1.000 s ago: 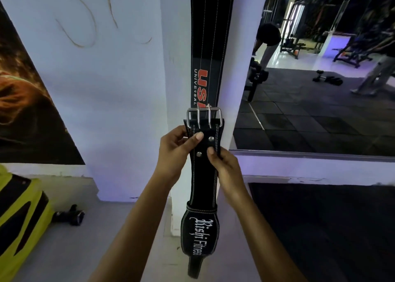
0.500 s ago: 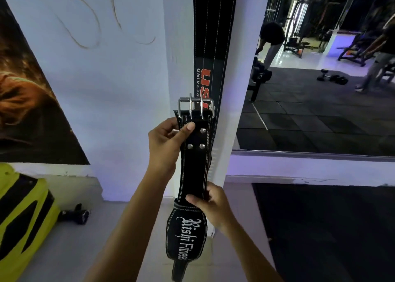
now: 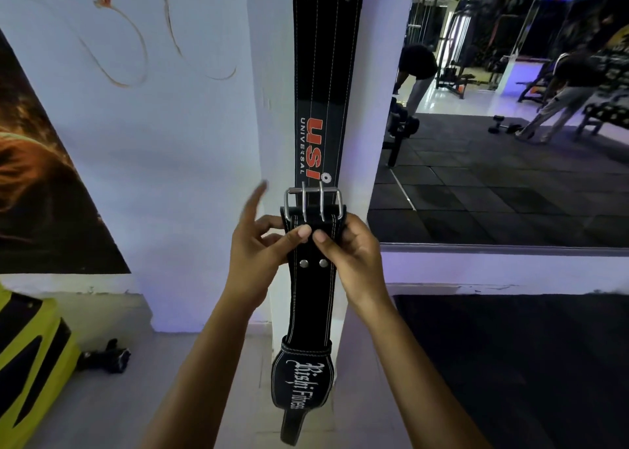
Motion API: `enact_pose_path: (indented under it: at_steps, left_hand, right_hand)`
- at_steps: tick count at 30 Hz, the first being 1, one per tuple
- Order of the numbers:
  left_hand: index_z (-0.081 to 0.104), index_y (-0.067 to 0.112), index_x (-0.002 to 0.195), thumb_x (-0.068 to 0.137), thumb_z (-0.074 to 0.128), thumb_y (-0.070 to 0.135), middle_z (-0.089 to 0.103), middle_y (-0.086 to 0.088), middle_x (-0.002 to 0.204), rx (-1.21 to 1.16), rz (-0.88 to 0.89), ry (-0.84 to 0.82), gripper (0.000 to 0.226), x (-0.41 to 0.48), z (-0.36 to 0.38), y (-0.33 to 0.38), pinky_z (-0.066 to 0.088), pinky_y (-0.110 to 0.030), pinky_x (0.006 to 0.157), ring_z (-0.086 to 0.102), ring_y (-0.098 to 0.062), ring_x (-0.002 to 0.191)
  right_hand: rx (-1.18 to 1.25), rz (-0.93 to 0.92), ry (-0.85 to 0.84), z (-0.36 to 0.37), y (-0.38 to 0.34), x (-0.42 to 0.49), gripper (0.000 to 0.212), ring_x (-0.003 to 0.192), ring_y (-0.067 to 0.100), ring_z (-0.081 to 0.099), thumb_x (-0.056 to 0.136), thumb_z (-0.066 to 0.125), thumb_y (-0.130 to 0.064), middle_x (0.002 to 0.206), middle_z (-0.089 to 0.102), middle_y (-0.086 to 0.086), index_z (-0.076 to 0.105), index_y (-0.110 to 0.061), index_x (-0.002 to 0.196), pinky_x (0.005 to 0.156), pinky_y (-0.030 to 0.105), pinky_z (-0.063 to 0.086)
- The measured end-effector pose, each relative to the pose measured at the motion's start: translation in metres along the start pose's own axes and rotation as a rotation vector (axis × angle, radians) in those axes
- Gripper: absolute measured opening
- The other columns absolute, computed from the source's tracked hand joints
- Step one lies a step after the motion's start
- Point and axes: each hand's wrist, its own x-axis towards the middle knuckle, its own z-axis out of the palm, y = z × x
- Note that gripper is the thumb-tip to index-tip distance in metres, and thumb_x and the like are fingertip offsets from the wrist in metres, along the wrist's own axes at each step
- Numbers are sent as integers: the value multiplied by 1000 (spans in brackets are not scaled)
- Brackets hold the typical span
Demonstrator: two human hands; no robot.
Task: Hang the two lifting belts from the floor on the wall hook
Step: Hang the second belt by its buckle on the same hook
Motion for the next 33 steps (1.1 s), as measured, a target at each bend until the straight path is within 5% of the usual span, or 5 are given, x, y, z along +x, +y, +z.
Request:
enact_pose_path:
  at_steps: [4,7,14,23,33]
  left_hand:
    - [75,20,97,68,85,19,65,-19,113,21,-13,22,31,-4,-2,6,61,-48,65,69,-33,100]
    - [74,12,97,77,78,13,52,7,138,37,7,24,21,-10,-2,5,60,-36,64,60,-11,120]
    - [66,15,107,79,75,14,74,-9,110,51,160,16,30,-18,-3,-2,54,-59,89,68,-28,108]
    - [64,22,117,89,66,8,69,22,102,395,359,-110,31,-8,13,-1,51,-23,81,67,-7,91]
    - [61,22,108,92,58,4,59,-3,98,467,449,-225,25,-8,10,3,44,-18,77,60,-16,89]
  right_hand:
    - [20,-7,17,2,0,-2,59,95,26,73,82,75,-12,107,75,12,44,-23,132,70,45,60]
    - [-1,31,-50,-2,-6,-2,60,97,27,72,83,73,-9,111,74,11,47,-35,130,59,32,56]
    - [-170,-54,93,-5,-1,-7,51,117,16,59,69,86,-25,125,52,6,62,-22,113,90,27,56]
    - [-106,-159,59,-12,-13,-11,46,105,26,64,81,73,-9,119,60,10,53,-34,114,82,45,57]
    - [-99,-40,25,-13,-12,-14,36,116,16,60,83,71,-3,124,57,9,70,-21,114,91,41,56]
